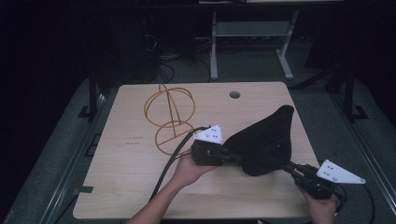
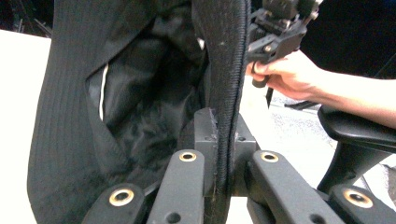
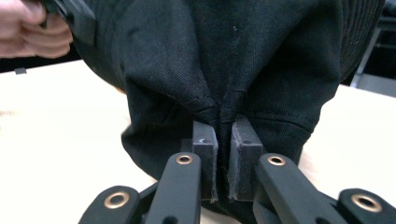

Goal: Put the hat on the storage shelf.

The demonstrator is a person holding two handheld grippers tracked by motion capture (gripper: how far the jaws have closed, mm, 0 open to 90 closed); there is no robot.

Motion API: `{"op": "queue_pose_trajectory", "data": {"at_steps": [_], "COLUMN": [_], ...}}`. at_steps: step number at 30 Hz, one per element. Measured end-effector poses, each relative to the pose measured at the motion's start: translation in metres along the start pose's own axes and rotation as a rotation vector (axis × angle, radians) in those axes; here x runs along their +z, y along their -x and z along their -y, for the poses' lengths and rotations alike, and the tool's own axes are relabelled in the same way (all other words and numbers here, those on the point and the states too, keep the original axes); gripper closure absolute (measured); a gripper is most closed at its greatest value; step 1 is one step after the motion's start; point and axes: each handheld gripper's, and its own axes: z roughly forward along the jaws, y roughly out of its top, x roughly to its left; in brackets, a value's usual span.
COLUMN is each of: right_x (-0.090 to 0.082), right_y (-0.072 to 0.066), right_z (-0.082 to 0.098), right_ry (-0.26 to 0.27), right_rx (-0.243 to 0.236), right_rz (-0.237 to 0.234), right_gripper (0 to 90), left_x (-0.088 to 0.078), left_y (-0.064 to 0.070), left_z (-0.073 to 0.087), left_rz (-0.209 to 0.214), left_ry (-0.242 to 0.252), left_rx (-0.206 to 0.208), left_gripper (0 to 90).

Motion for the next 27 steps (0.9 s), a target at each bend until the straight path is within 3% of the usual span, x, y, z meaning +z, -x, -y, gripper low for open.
{"op": "queue_pose_trajectory", "data": {"at_steps": [9,14,19,27], "right_x": [0.001,-0.002,-0.004,-0.006], "right_y": [-0.003,-0.004,-0.003,-0.003], "right_z": [-0.017,-0.028,-0.037,-0.051], "right_ry": [0.035,0.054,0.046,0.041], "right_rx": [-0.018,-0.039,-0.050,-0.048], "right_rz": [-0.034,-0.056,-0.073,-0.075], "right_gripper": [83.8,83.9,83.9,83.9], "left_x": [-0.008,-0.012,-0.020,-0.035], "left_y": [0.006,0.009,0.014,0.026], "left_z": [0.002,0.001,0.003,0.007], "left_rz": [-0.036,-0.078,-0.135,-0.185], "left_ry": [-0.018,-0.031,-0.047,-0.067], "left_rx": [0.014,0.028,0.033,0.059], "left_gripper": [83.2,72.8,56.7,47.7]}}
